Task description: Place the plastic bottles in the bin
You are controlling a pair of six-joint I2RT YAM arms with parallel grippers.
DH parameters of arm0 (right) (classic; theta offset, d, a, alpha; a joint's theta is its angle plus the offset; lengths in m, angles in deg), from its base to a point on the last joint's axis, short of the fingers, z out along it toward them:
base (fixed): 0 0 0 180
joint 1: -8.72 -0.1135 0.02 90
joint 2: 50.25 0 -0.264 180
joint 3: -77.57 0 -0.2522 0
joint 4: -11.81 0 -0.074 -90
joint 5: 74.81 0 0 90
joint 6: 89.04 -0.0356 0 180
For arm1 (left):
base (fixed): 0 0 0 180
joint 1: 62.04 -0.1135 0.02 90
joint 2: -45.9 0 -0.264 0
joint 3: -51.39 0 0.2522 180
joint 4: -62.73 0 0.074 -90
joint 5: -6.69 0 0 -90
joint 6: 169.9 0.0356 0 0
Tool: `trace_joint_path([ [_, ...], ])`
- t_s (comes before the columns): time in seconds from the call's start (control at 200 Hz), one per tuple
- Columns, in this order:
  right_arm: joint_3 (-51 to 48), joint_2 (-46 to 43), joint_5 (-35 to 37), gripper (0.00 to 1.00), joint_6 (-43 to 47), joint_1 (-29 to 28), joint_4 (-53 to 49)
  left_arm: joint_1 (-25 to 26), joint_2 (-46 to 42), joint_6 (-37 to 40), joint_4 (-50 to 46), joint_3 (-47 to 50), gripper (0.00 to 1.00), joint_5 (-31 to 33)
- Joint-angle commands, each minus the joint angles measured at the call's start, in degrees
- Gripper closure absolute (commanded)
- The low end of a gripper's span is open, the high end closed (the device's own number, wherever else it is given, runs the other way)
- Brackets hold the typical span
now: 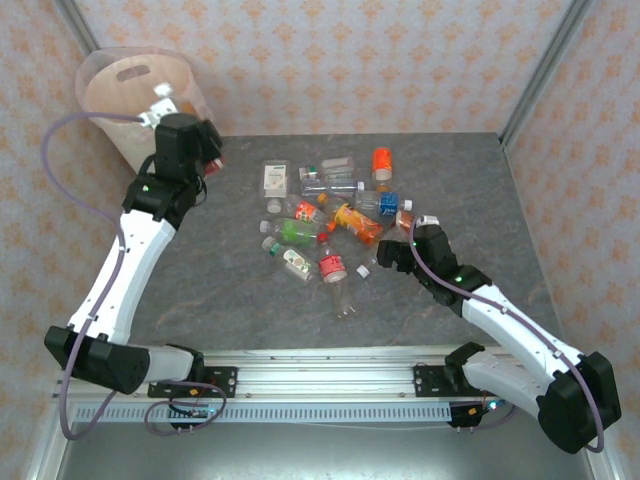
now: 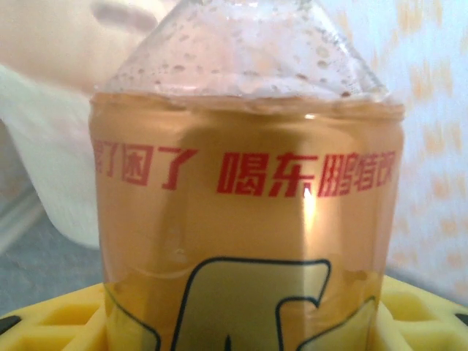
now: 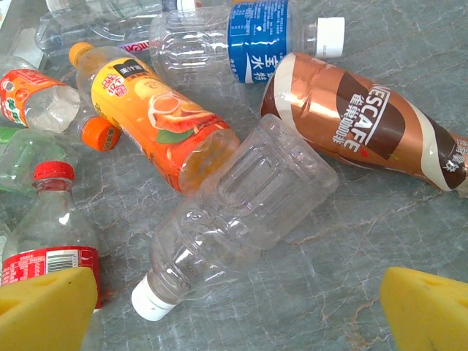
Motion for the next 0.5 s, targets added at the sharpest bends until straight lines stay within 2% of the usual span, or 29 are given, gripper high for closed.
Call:
trace_joint_path([
  [0.0, 2.23, -0.57, 2.18, 0.01, 1.94, -0.26, 2.0, -2.27, 3.29, -1.39, 6.55, -3.44, 0.56, 12.52],
  [0.07, 2.78, -0.58, 2.57, 0.01, 2.79, -0.21, 2.44, -3.23, 5.79, 0.3, 11.58, -5.63, 0.55, 14.47],
  [0.175, 3.74, -0.66, 3.37, 0.01, 3.18, -0.21, 2.42, -4.43, 10.13, 3.19, 19.21, -8.27, 0.56, 21.72],
  [0.25, 4.26, -1.0, 3.58, 0.01, 3.01, -0.27, 2.15, -6.56, 14.26, 4.57, 22.22, -11.67, 0.55, 21.81],
  [0.495, 3.72, -2.5, 4.89, 0.0, 0.71, -0.25, 1.67, -10.87, 35.73, 3.46, 3.41, -40.94, 0.56, 22.94],
])
